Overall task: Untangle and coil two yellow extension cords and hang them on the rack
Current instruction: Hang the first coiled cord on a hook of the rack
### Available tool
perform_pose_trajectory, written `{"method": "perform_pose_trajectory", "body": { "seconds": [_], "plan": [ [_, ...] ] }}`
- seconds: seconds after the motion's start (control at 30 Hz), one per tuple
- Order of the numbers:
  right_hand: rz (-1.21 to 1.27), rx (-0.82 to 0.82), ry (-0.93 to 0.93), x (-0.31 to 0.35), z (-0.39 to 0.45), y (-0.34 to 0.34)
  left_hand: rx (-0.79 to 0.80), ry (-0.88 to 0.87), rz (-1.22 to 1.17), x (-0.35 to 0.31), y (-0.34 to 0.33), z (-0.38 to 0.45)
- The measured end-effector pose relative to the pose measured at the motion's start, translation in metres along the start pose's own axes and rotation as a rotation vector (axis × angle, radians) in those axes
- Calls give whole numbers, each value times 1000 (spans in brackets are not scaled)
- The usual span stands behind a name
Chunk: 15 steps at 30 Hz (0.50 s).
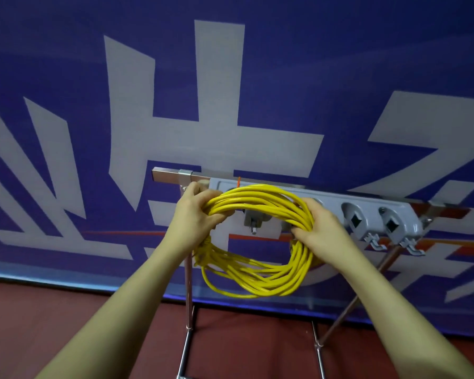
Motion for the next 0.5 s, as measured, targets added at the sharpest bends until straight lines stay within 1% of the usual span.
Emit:
{"method": "perform_pose_trajectory", "body": {
  "seconds": [0.13,0.27,0.4,0.5],
  "plan": [
    [-89,78,18,-1,6,0,-35,-64,45,-1,-3,-2],
    [-107,146,17,-4,6,1,-30,-111,131,-8,-6,-2],
    [-118,156,37,-11,14,3,-54,-143,187,-11,-8,-1],
    [-82,149,62,-16,17,-4,-76,-231,332,-9,-8,2]
  ]
}}
Point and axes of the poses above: each hand's wrist, its own z-axis towards the middle knuckle, its own y-axis out of the back of the hand, x = y × z, the point moved 10 cm from there along z, towards the middle knuckle, and after that the axes turned 9 degrees about -x, right-handed, at the moved point
